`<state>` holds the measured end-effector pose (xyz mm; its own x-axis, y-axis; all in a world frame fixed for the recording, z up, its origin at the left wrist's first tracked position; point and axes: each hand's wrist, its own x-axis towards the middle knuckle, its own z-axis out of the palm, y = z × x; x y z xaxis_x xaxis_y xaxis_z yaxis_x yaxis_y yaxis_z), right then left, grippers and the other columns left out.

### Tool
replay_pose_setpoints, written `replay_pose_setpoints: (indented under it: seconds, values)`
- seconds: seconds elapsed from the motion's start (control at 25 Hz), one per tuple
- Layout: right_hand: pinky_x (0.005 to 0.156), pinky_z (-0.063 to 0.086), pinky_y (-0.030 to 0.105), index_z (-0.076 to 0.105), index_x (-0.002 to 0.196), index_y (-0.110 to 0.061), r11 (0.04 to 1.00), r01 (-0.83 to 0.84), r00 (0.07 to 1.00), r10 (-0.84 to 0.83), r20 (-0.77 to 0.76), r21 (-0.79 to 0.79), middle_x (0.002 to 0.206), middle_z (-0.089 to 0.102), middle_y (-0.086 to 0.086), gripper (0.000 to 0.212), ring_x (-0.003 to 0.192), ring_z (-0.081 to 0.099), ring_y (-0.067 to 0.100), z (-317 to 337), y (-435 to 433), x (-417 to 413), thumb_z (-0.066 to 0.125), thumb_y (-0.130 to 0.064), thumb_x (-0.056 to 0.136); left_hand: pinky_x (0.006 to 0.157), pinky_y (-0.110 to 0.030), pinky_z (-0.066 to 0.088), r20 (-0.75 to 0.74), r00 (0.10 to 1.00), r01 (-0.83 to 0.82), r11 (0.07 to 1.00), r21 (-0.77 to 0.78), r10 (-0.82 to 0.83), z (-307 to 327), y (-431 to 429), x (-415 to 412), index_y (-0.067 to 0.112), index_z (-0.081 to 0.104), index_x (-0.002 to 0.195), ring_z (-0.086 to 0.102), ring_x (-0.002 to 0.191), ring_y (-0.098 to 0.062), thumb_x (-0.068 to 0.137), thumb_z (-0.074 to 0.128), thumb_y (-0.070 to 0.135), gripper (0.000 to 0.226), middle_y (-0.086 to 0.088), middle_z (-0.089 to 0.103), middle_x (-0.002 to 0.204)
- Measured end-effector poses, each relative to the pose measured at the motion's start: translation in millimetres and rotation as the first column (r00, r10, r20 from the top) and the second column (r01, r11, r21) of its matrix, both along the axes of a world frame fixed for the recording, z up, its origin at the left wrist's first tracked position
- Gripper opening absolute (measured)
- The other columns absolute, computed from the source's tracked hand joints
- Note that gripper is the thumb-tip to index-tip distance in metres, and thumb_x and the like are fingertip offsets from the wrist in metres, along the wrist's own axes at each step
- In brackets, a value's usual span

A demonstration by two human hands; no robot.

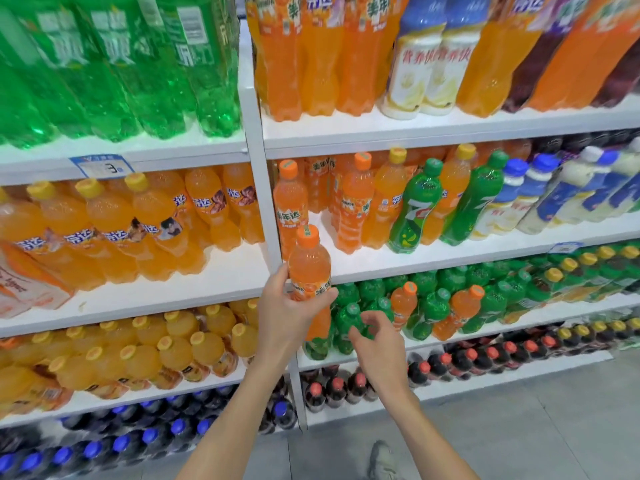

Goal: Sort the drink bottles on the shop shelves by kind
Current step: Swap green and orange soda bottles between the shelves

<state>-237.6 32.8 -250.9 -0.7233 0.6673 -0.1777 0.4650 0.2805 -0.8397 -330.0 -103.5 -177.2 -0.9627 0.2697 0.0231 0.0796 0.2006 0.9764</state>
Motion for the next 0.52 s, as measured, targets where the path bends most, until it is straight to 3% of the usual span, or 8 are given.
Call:
replay_pose_setpoints:
  seconds: [0.12,0.24,0.4,0.52]
  values:
    - [0.096,0.05,0.035,0.061,0.129,-0.022,0.997,-0.06,0.998,0.06,-0.01,0.04,0.125,0.064,-0.009,0.035,0.115,0.057,0.012,13,38,-8,0.069,-0.028,0.095,0.084,-0.047,0.062,-0.048,0.994,-0.095,0.995,0.019,0.096,9,39,-12,0.05,0.066,0.104,0.07,0.1,-0.015,0.07,0.089,0.051,0.041,0.005,0.07,0.111]
    - [0.092,0.049,0.032,0.061,0.13,-0.019,0.987,-0.143,0.99,0.144,-0.009,0.068,0.124,0.064,-0.006,0.037,0.113,0.059,0.013,27,76,-15,0.069,-0.029,0.095,0.084,-0.051,0.061,-0.075,0.982,-0.172,0.984,0.055,0.176,12,70,-20,0.047,0.065,0.105,0.071,0.097,-0.018,0.076,0.088,0.044,0.037,0.006,0.073,0.107]
    - [0.071,0.05,0.028,0.059,0.133,-0.018,0.966,-0.242,0.97,0.24,0.032,0.089,0.103,0.062,-0.011,0.039,0.07,0.053,0.0,35,111,-19,0.068,-0.031,0.097,0.097,-0.048,0.057,-0.115,0.957,-0.262,0.964,0.048,0.266,13,102,-29,0.037,0.059,0.122,0.07,0.106,-0.015,0.08,0.089,0.035,0.052,0.008,0.074,0.114]
    - [0.066,0.046,0.02,0.055,0.139,-0.02,0.954,-0.291,0.956,0.288,0.051,0.068,0.119,0.061,-0.01,0.044,0.084,0.067,0.011,36,121,-19,0.066,-0.035,0.098,0.102,-0.043,0.055,-0.157,0.935,-0.322,0.947,0.01,0.319,12,116,-39,0.028,0.053,0.131,0.068,0.11,-0.014,0.081,0.088,0.032,0.061,0.007,0.072,0.119]
